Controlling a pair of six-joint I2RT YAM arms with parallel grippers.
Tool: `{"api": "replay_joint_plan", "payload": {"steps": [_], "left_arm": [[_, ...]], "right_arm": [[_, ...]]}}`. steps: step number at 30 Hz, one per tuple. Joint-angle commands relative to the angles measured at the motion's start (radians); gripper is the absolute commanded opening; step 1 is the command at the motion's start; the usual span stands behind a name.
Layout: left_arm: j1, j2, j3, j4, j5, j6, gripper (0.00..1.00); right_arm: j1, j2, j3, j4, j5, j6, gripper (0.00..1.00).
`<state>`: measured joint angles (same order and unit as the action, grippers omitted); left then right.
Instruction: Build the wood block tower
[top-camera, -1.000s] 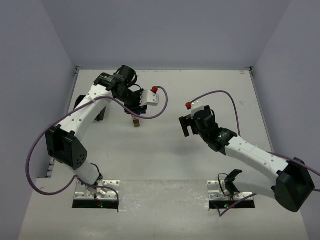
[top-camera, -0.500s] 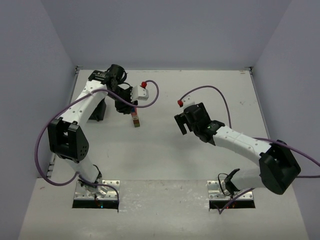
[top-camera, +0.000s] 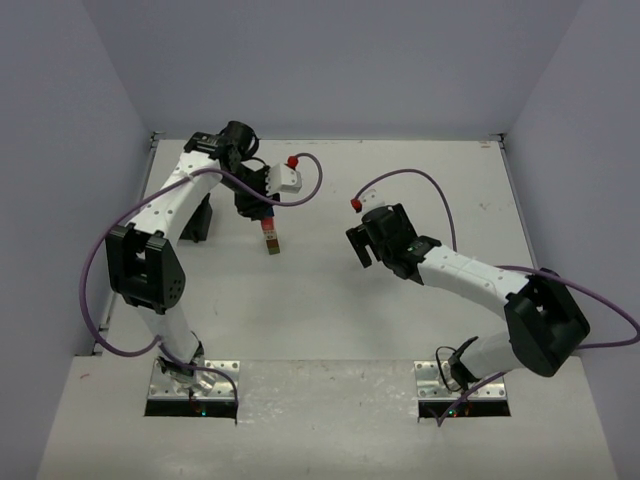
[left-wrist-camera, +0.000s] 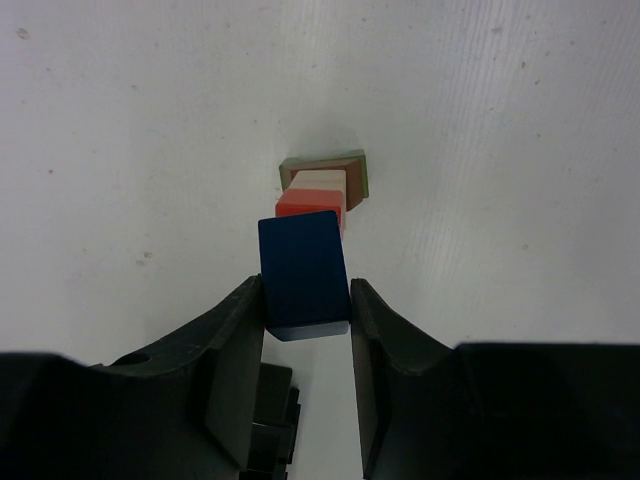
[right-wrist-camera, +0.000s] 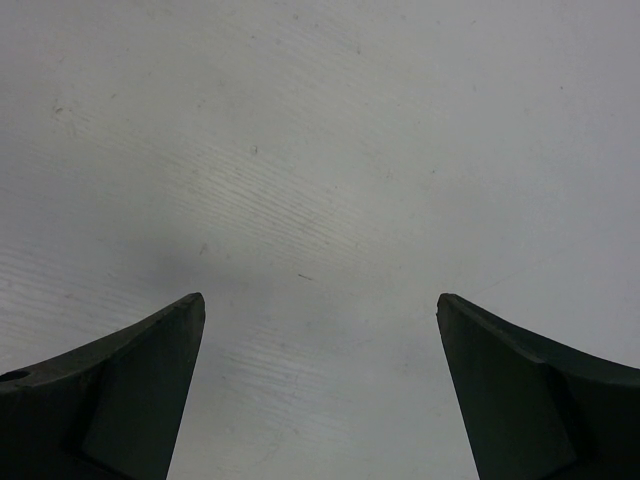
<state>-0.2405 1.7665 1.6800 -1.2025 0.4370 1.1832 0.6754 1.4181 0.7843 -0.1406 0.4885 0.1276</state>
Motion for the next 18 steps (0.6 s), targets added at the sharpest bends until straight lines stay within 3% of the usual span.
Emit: {"api": "replay_joint_plan", "payload": {"steps": [1,18], "left_arm": [[0.006,0.012,0.056,-0.015,0.024,0.039,0.00],[-0.016,0.053,0.068,-0.035,0.028,0.042,0.00]], "right_arm": [[-0.007,-0.009,0.042,0.022,0.027,-0.009,0.99],[-0.022,-0.067,0.016,0.020,0.089,0.016,0.99]]}}
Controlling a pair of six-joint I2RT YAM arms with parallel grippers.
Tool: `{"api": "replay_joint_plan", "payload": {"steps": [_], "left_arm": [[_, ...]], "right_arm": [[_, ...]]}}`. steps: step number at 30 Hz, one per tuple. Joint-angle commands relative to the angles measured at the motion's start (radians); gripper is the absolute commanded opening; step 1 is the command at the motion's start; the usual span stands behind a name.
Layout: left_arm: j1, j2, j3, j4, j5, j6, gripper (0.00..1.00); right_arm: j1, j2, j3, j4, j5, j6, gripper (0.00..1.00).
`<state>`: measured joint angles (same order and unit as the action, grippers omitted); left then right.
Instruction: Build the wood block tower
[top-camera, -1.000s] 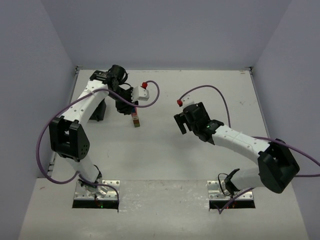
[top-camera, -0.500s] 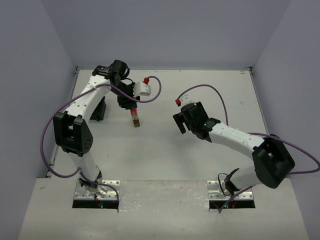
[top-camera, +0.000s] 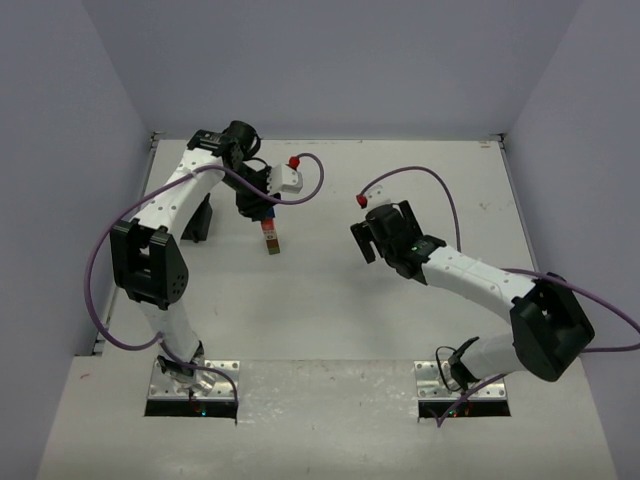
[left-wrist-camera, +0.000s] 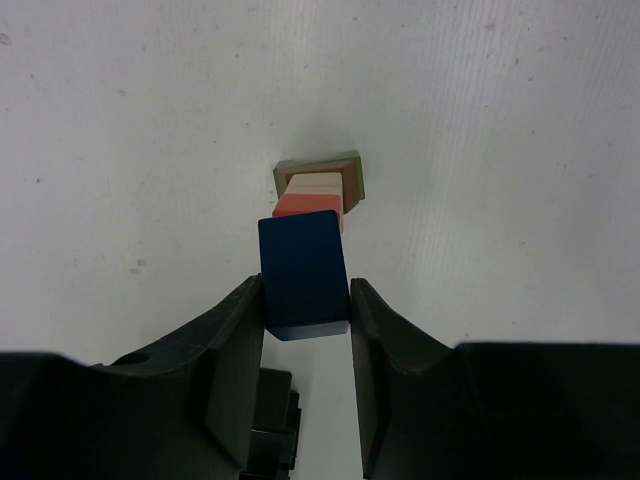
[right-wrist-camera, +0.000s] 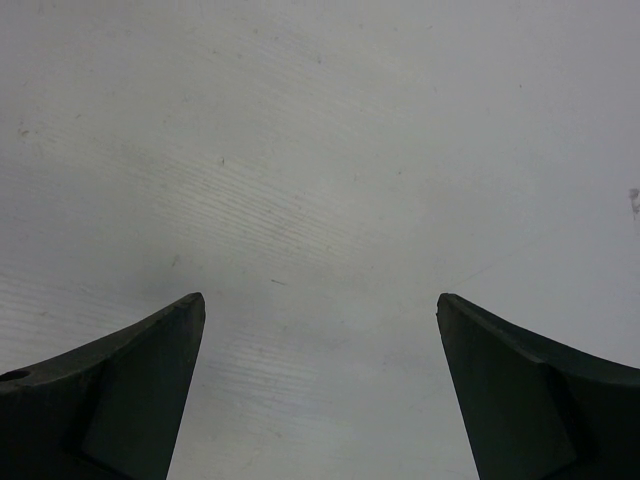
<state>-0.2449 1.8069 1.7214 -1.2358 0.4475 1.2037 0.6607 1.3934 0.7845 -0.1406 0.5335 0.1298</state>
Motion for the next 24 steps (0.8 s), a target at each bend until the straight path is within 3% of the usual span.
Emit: {"api": "replay_joint_plan", "payload": {"steps": [1,24], "left_arm": [[-0.014,0.016,0.027,-0.005,0.015,0.022,0.00],[-0.039,0.039,0.037,0.002,-0.013,0.018,0.00]], "right_arm": [[-0.007,-0.047,0.011,0.020,0.052,0.015,0.99],[-0.009,-0.168,-0.063,-0.003,0.131,0.059,0.99]]}}
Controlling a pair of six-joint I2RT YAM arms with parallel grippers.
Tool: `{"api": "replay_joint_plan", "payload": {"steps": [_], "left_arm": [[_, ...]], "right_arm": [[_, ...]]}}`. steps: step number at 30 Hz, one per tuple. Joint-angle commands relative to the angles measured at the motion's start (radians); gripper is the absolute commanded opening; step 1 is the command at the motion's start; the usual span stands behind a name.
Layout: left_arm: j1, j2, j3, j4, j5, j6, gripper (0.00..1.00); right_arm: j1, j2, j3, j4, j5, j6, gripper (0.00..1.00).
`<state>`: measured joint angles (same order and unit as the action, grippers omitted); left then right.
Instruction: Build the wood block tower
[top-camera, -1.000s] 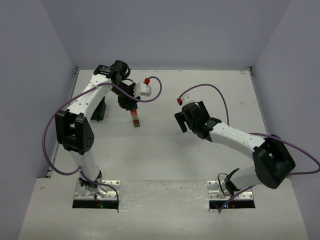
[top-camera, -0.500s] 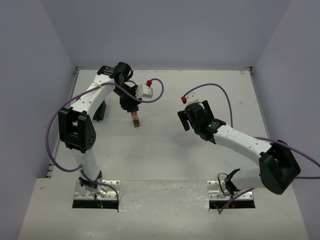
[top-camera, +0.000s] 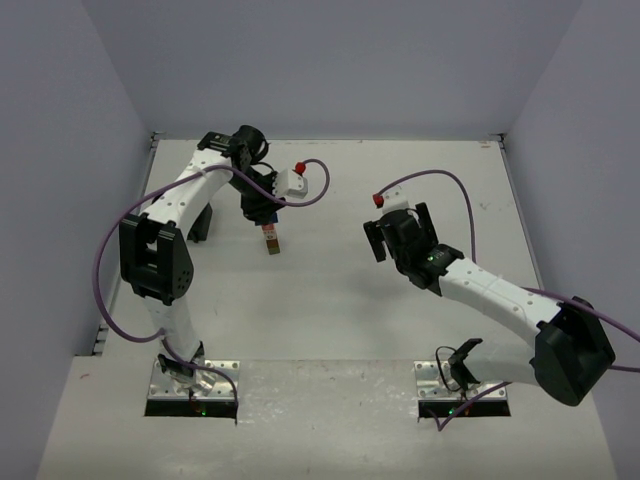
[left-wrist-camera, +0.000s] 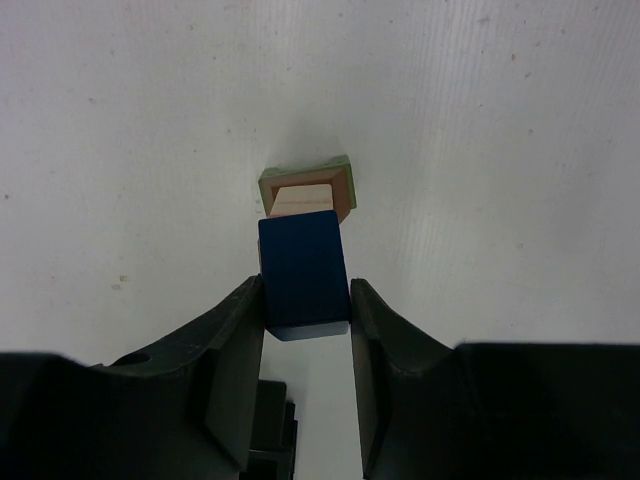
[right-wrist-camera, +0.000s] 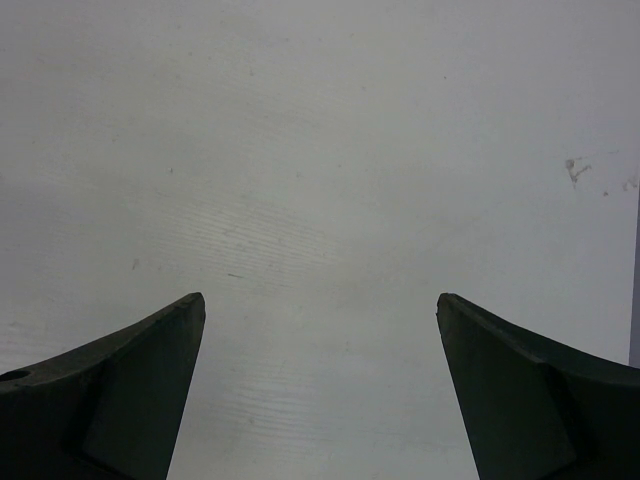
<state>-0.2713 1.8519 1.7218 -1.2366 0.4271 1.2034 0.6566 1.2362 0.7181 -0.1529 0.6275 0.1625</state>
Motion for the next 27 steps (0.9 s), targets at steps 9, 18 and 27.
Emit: {"api": "replay_joint_plan", "payload": {"steps": [9,18,27], "left_arm": [[-0.014,-0.002,0.036,0.006,0.003,0.021,0.02],[-0.016,0.003,0.048,0.005,-0.012,0.028,0.07],[-0.016,0.017,0.064,-0.009,0.001,0.035,0.08]], "right_arm": [[-0.003,0.001,0.015,-0.008,0.041,0.032,0.99],[-0.004,0.008,0.017,-0.018,0.041,0.035,0.99],[-0.003,0.019,0.026,-0.023,0.047,0.032,0.99]]}}
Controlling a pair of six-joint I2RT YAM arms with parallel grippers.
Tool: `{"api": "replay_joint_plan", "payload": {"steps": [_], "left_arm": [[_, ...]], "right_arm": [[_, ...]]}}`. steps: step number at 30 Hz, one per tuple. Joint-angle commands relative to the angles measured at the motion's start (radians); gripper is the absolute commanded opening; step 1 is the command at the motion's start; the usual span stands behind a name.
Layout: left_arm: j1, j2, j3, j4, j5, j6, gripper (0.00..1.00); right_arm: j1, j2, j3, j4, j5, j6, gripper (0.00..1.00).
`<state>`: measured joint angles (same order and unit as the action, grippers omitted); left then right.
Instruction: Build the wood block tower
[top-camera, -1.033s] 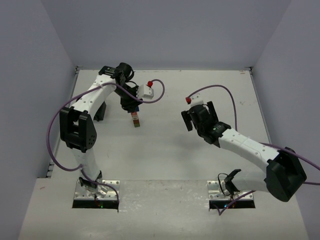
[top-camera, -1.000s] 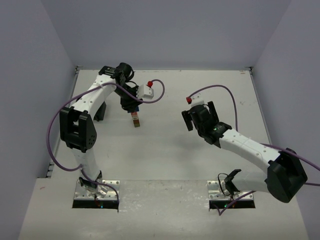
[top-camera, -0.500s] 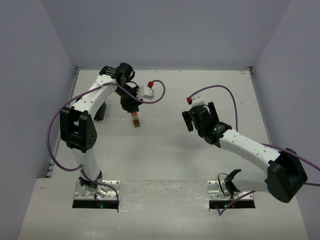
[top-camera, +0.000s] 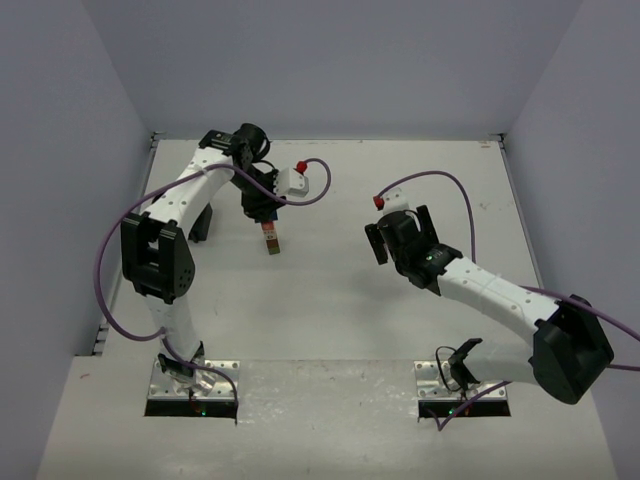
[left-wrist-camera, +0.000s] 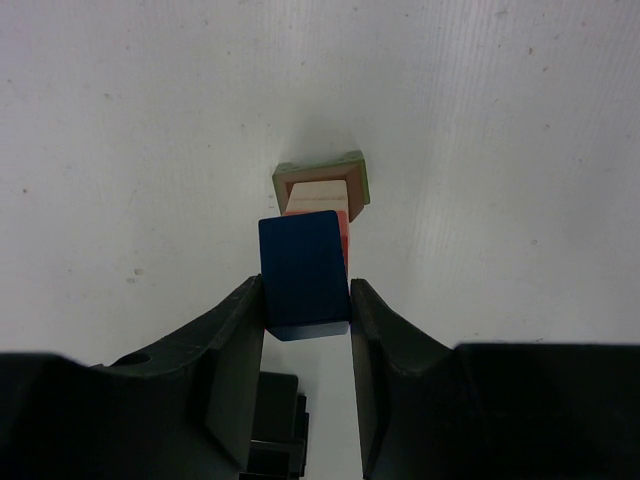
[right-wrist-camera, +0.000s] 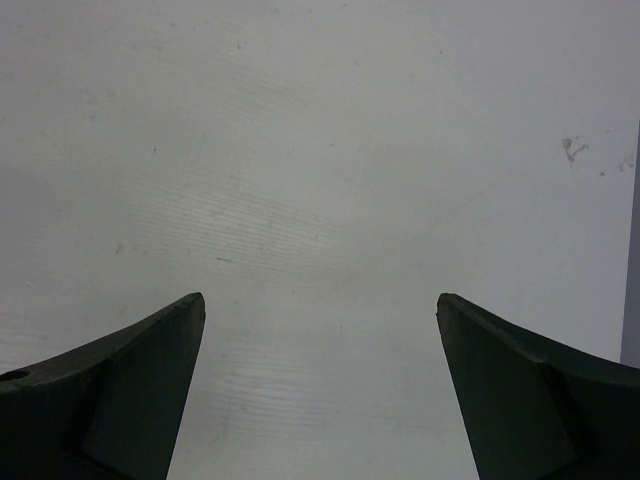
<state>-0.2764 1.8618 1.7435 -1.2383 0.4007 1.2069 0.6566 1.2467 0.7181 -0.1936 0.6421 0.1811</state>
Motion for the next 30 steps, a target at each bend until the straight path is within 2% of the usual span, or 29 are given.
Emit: {"api": "replay_joint_plan", "payload": {"steps": [1,11,15,26,30], "left_arm": [[-0.010,0.007,0.043,-0.011,0.028,0.035,0.08],[-0.012,0.014,0.037,-0.016,0.032,0.042,0.09],[-0.014,0.017,0.035,-0.016,0.029,0.042,0.16],[-0.014,0.020,0.031,-0.018,0.030,0.051,0.19],[-0.017,0.022,0.031,-0.016,0.027,0.050,0.29]], "right_arm": [[-0.004,0.008,0.026,0.016,0.034,0.013,0.99],[-0.005,0.010,0.029,0.011,0.041,0.014,0.99],[-0.004,0.009,0.029,0.011,0.042,0.014,0.99],[-0.003,0.025,0.040,0.005,0.044,0.006,0.99],[-0.003,0.027,0.041,0.002,0.048,0.008,0.99]]}}
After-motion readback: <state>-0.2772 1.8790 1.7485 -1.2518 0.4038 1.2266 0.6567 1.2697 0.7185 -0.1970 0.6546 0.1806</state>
